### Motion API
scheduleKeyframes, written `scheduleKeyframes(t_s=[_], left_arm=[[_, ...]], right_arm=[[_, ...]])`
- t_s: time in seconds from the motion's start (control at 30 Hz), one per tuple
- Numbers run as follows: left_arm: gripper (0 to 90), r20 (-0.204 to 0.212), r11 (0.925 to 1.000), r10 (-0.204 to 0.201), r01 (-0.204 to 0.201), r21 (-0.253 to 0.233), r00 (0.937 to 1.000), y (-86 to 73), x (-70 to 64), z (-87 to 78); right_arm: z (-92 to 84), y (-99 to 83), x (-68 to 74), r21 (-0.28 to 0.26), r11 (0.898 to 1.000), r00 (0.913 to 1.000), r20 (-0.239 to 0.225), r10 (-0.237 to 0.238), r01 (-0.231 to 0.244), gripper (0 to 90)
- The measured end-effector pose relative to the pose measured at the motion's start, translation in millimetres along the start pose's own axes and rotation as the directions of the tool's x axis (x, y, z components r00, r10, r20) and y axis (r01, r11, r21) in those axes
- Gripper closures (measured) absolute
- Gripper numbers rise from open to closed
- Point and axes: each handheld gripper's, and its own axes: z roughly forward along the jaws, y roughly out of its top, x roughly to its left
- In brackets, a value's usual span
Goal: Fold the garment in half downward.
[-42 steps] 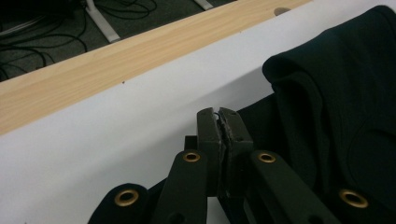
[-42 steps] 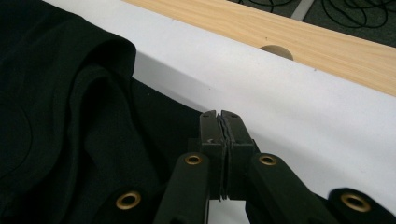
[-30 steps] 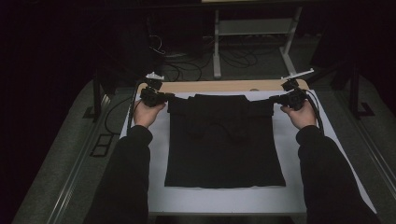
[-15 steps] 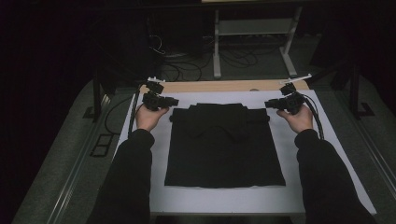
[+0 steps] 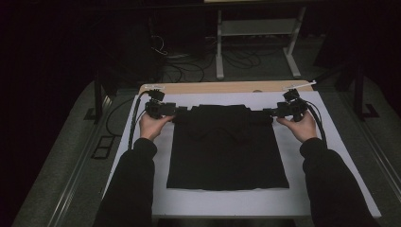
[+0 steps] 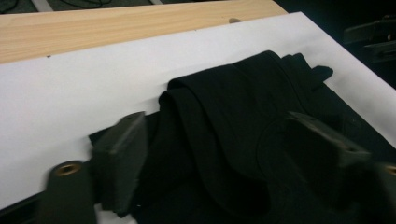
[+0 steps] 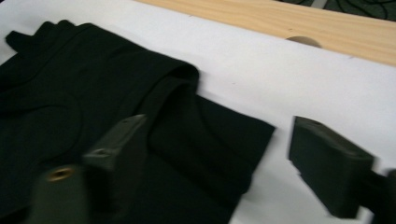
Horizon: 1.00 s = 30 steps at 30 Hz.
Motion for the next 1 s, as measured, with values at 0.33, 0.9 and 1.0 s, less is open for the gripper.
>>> scheduleKeyframes(t_s=[0.33, 0.9, 1.0], left_arm=[[0.4, 0.034, 1.0000, 0.003, -0.003, 0.001, 0.9994, -2.4, -14.4, 7.2], [0.0, 0.051, 0.9989, 0.046, -0.046, 0.008, 0.9976, -8.1, -27.3, 15.0], [0.0, 0.051, 0.9988, 0.047, -0.047, 0.012, 0.9976, -10.2, -26.9, 16.7]], right_arm=[[4.3, 1.1, 24.2, 0.009, 0.999, 0.9977, -0.055, -0.040, 0.040, 0.0], [16.1, -2.1, 40.8, 0.021, 0.998, 0.9905, -0.122, -0.062, 0.065, 0.0], [18.4, -2.8, 42.4, 0.025, 0.997, 0.9893, -0.130, -0.065, 0.069, 0.0]])
